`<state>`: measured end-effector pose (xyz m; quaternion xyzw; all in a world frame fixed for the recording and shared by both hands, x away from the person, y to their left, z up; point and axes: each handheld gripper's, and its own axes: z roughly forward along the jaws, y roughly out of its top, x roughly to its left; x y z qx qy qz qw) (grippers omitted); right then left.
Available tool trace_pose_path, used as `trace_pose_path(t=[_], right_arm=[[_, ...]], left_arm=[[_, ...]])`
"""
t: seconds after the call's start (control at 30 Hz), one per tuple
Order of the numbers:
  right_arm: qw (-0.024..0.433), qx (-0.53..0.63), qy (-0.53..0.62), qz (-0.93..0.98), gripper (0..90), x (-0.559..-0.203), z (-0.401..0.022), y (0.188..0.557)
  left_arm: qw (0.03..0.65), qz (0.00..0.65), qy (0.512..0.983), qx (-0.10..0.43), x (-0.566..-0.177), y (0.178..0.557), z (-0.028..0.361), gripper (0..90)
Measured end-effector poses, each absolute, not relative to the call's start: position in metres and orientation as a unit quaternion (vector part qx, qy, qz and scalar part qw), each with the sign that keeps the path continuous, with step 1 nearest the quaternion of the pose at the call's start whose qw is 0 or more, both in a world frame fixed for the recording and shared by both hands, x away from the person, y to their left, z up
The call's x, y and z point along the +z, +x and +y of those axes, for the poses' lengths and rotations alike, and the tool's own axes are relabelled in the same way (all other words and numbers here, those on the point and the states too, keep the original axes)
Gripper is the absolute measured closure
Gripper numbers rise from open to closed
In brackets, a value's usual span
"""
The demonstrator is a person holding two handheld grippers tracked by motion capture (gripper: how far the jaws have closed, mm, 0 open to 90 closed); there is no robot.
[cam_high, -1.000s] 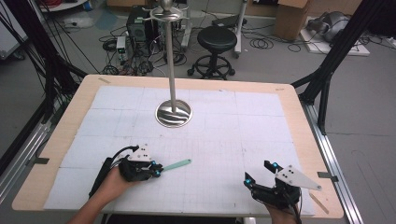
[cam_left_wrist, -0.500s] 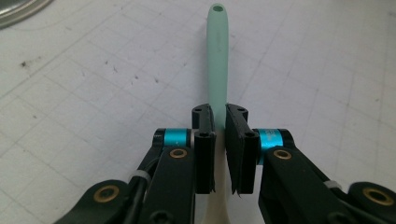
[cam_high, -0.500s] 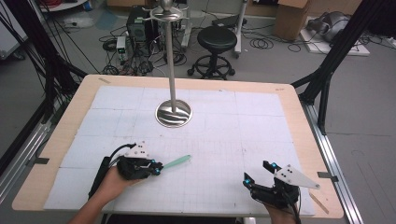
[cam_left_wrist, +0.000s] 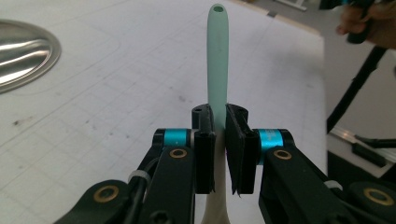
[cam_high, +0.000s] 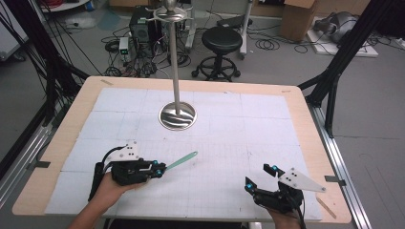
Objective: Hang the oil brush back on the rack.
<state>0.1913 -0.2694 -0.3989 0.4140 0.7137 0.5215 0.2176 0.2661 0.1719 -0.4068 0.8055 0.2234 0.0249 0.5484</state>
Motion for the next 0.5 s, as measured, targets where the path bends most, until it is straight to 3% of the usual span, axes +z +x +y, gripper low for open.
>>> trace_pose_path(t=[0.5], right_arm=[[0.166, 0.566, 0.361, 0.723, 21.6, -0.393, -0.235, 0.201]], left_arm=[[0.621, 0.187, 0.761, 0.017, -0.394, 0.249, 0.178, 81.6]])
